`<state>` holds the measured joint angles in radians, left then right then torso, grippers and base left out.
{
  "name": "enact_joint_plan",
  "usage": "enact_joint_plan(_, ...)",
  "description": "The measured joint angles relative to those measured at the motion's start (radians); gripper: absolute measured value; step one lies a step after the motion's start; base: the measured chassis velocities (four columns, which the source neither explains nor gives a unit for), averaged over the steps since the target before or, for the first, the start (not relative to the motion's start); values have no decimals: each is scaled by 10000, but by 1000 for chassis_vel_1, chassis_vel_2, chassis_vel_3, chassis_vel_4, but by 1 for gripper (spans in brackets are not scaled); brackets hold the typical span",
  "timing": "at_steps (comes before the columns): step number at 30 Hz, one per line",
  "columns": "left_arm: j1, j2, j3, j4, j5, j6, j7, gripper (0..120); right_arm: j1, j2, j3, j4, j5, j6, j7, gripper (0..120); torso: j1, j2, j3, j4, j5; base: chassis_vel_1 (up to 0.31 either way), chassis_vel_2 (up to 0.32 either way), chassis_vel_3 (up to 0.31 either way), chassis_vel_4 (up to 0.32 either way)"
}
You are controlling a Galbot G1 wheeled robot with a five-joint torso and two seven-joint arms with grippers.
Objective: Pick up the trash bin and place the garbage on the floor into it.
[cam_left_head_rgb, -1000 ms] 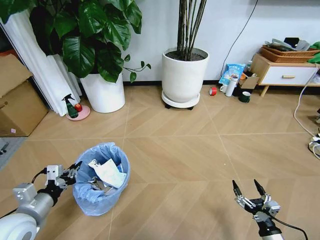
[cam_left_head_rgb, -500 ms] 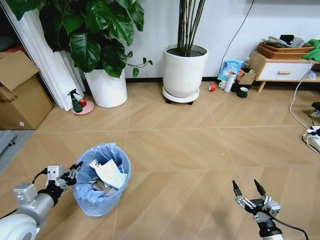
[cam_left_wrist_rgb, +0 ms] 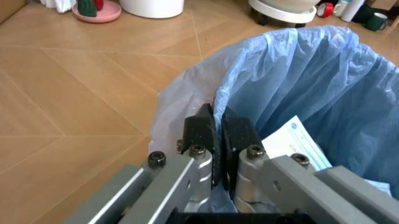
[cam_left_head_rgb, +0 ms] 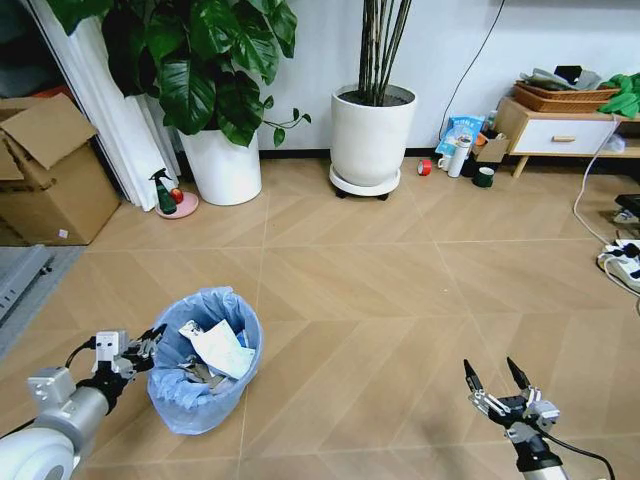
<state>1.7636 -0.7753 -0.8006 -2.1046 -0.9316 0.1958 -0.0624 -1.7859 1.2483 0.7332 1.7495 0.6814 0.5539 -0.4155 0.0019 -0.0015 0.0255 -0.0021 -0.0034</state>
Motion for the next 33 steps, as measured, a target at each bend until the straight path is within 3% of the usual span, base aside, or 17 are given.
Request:
enact_joint_plan(14, -546, 274, 187, 184, -280, 54, -103, 0, 189, -4, -48, -25, -9, -94, 53, 100, -1, 0, -1, -2, -2, 217, -161, -214, 163)
enact_joint_plan(33, -607, 179, 283, 157, -254, 58, -134, 0, 190, -15, 0, -10, -16, -72, 44, 100, 0, 1, -1, -5, 5, 182, -175, -186, 170)
